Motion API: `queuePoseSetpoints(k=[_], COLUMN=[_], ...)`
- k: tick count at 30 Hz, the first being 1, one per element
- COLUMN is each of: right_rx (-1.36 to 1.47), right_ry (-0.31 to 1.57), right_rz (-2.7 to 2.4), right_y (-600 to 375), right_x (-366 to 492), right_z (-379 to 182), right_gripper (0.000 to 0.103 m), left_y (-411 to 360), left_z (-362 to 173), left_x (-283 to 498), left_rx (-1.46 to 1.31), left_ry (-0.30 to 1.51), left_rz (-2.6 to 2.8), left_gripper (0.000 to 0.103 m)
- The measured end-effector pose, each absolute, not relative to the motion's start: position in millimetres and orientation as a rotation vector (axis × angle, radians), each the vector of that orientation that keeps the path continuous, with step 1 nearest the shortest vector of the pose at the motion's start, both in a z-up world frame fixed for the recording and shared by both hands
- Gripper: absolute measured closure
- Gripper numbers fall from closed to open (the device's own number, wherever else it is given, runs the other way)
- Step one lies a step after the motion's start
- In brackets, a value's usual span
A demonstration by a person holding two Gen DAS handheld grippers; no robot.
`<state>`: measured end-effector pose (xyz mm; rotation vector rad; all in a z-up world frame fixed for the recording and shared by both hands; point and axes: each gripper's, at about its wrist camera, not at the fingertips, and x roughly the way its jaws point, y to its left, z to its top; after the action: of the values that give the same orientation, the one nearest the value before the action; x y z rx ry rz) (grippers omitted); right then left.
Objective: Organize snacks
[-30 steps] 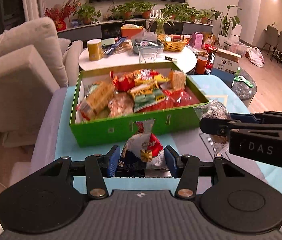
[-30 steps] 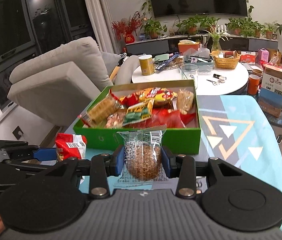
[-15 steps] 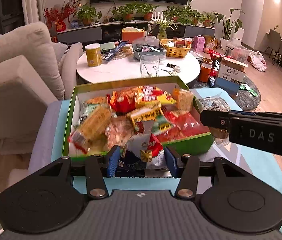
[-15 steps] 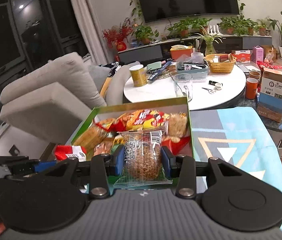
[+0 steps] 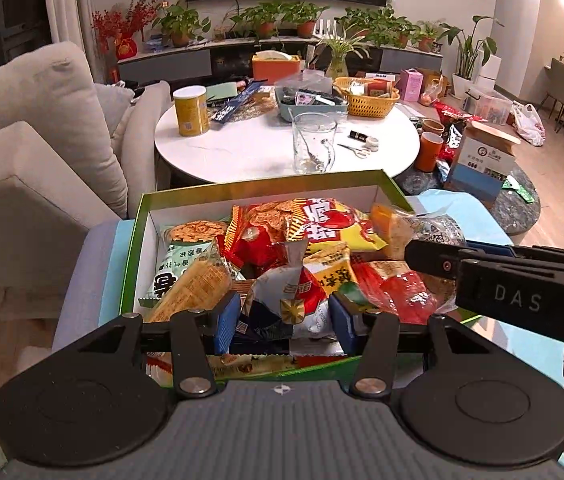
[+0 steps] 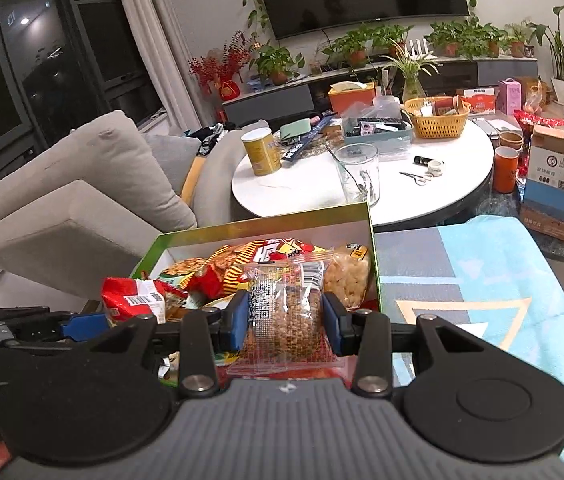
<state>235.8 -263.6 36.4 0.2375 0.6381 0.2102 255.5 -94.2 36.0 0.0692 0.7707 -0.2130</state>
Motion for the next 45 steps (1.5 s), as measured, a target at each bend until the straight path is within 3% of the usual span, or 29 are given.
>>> queuePoseSetpoints(k=[10, 15, 23, 34, 45], right_rx=[0.249, 0.227, 0.223, 0.213, 0.096], right_ry=[0.676, 0.649, 0.643, 0.608, 0.396], right_rz=[0.188, 0.183, 0.193, 0.193, 0.117], right_y=[-261, -260, -258, -254, -240], right_x=[251, 244, 237, 212, 158], right_z=[19, 25, 29, 41, 58], right_gripper=[0.052, 0.047, 0.042, 0.024, 0.023], left_y=[-98, -92, -96, -96, -86], left_z=[7, 6, 9, 30, 43], left_x=[280, 283, 272, 238, 196], left_rx=[0.095, 0.081, 0.117, 0.146, 0.134], left_ry=[0.843, 0.851, 0.851, 0.781, 0.738], left_rz=[-0.171, -0.15, -0.159, -0.155, -0.139], left_gripper=[0.057, 0.051, 0.049, 0.039, 0.033])
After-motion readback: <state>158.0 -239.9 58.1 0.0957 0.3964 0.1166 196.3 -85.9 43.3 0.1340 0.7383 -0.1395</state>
